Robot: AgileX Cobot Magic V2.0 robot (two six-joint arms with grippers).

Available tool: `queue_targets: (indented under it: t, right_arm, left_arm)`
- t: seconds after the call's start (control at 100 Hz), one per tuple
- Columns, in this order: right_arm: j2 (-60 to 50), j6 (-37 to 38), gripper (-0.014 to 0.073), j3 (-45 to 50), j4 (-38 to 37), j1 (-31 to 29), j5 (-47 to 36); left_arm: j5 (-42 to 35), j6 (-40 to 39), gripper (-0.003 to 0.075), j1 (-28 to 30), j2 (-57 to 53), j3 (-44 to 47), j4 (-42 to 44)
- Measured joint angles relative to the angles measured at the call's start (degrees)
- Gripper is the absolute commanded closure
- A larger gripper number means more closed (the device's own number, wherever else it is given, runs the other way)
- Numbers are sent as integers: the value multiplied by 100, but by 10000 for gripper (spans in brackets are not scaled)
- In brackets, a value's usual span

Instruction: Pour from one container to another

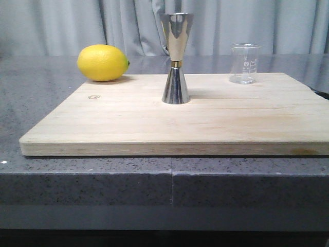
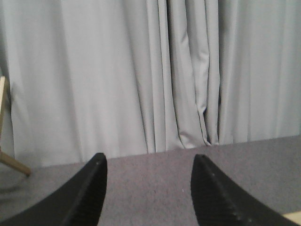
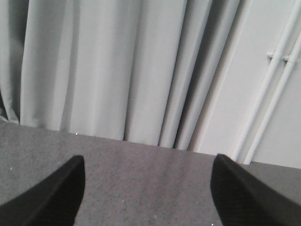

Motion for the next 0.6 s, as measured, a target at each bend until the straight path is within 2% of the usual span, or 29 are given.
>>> queue_targets:
  t: [0.36, 0.6]
  right_arm:
    - [-525, 0, 88, 1274, 0, 545, -312]
    - [-1046, 0, 88, 1753, 0, 607, -264]
  left_arm:
    - [-81, -4, 354, 0, -760, 1535, 10]
    - [-251, -13, 354, 0, -1271, 2296, 30]
